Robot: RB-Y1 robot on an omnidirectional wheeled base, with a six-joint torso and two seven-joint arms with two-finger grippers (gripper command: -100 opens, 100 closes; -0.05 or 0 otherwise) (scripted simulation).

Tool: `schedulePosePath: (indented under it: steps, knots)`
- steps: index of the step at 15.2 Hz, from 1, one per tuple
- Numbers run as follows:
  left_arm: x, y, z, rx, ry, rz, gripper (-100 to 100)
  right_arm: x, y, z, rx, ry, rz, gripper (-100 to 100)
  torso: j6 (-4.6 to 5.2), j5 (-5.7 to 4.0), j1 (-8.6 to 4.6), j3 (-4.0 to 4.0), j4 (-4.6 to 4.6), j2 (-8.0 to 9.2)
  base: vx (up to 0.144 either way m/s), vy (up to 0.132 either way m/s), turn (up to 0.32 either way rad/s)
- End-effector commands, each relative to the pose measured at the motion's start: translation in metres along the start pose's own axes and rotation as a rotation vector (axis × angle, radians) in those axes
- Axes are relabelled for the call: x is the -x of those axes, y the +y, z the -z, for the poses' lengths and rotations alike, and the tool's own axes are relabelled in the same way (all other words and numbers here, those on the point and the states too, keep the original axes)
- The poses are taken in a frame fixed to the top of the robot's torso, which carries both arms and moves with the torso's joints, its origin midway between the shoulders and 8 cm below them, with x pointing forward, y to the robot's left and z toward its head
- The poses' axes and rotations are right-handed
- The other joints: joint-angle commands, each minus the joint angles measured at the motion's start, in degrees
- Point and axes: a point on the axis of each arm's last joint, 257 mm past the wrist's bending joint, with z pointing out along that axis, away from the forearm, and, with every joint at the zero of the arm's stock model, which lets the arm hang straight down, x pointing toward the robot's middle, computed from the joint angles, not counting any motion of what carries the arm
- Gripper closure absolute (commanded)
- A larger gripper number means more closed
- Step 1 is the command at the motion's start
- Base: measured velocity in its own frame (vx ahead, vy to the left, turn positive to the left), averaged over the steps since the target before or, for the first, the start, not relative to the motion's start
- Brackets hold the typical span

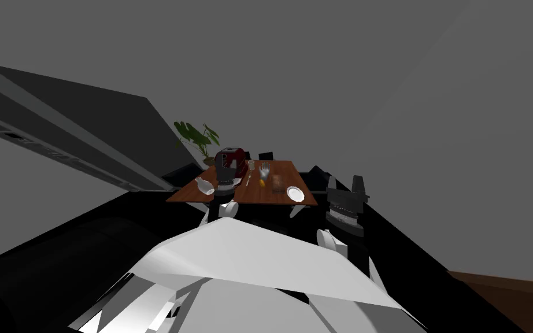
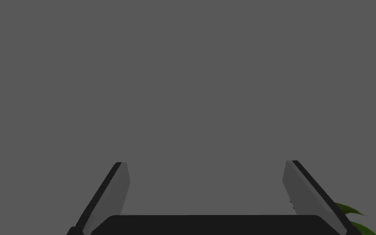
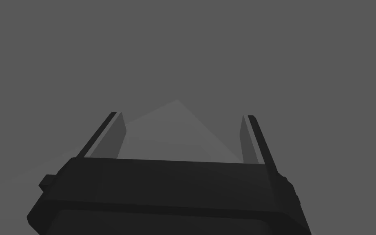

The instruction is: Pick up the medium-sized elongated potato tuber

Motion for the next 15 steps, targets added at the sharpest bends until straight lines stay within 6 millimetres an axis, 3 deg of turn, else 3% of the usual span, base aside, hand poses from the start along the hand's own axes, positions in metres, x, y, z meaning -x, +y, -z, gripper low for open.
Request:
schedulePosePath:
  steps: [1, 4, 5, 8, 11, 12, 13, 15]
  knots:
    - [-0.004, 0.006, 0.001, 0.015, 0.03, -0.006, -100, 0.0, 0.0, 0.0, 0.0, 0.0, 0.0, 0, 0.0, 0.0, 0.0, 0.0, 0.0, 0.0, -0.007, 0.003, -0.04]
    - [-0.012, 0.032, 0.003, 0.073, 0.096, -0.02, -100, 0.0, 0.0, 0.0, 0.0, 0.0, 0.0, 0, 0.03, 0.02, 0.08, 0.05, 0.02, 0.1, -0.035, 0.018, -0.121]
    - [-0.012, 0.032, 0.003, 0.073, 0.096, -0.02, -100, 0.0, 0.0, 0.0, 0.0, 0.0, 0.0, 0, 0.04, 0.02, 0.12, 0.07, 0.03, 0.14, -0.041, 0.032, -0.097]
    - [-0.016, 0.073, 0.008, 0.167, 0.156, -0.039, -100, 0.0, 0.0, 0.0, 0.0, 0.0, 0.0, 0, 0.03, 0.04, 0.18, 0.09, 0.03, 0.16, -0.042, 0.04, -0.154]
    - [-0.016, 0.089, 0.01, 0.205, 0.173, -0.047, -100, 0.0, 0.0, 0.0, 0.0, 0.0, 0.0, 0, 0.03, 0.06, 0.23, 0.09, 0.03, 0.17, -0.044, 0.045, -0.133]
    - [-0.016, 0.107, 0.013, 0.247, 0.189, -0.056, -100, 0.0, 0.0, 0.0, 0.0, 0.0, 0.0, 0, 0.02, 0.05, 0.23, 0.1, 0.04, 0.17, -0.048, 0.042, -0.151]
    - [-0.016, 0.107, 0.013, 0.247, 0.189, -0.056, -100, 0.0, 0.0, 0.0, 0.0, 0.0, 0.0, 0, 0.03, 0.05, 0.23, 0.1, 0.04, 0.17, -0.04, 0.039, -0.131]
    - [-0.013, 0.141, 0.017, 0.325, 0.217, -0.075, -100, 0.0, 0.0, 0.0, 0.0, 0.0, 0.0, 0, 0.04, 0.05, 0.22, 0.07, 0.03, 0.13, -0.039, 0.048, -0.216]
